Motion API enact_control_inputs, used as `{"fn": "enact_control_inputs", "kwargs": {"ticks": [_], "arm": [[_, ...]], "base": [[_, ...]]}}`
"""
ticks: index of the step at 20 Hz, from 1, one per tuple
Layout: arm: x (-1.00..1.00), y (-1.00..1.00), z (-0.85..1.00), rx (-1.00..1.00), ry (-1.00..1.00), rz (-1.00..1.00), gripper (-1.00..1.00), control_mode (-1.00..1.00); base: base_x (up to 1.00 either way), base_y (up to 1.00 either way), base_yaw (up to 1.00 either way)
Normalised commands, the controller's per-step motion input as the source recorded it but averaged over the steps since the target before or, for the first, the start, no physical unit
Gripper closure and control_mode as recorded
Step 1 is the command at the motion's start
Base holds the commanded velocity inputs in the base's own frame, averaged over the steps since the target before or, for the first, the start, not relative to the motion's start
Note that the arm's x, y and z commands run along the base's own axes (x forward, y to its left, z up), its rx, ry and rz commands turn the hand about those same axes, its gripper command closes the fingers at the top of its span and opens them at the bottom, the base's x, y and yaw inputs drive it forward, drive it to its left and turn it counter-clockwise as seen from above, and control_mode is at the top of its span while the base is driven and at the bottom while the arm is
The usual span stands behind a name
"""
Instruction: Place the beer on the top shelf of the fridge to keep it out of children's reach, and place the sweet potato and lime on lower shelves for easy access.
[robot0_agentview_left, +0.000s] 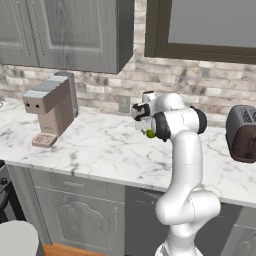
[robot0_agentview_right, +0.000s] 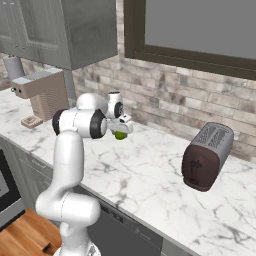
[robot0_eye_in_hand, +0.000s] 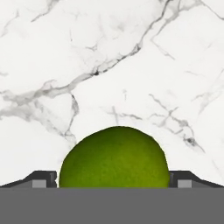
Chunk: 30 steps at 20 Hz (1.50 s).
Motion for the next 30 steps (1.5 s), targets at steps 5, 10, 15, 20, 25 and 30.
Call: {"fn": "enact_control_inputs", "kwargs": {"ticks": [5,10,15,20,25,30], "arm": [[-0.14,0.00,-0.10,0.00,0.05,0.00,-1.00,-1.00],[-0.03,0.00,-0.17,0.00,0.04,0.00,1.00,-1.00],[0.00,0.00,-0.19,0.00,0.01,0.00,1.00,-1.00],[-0.02,-0.03,-0.21,0.00,0.00,0.00,1.00,-1.00],[-0.69,-0.20,-0.02,0.00,-0.12,0.04,1.00,-1.00],[-1.00,-0.08,0.17,0.01,-0.33,0.19,1.00,-1.00]], "base": [[0.00,0.00,0.00],[0.00,0.00,0.00],[0.00,0.00,0.00],[0.00,0.00,0.00],[0.00,0.00,0.00],[0.00,0.00,0.00]]}}
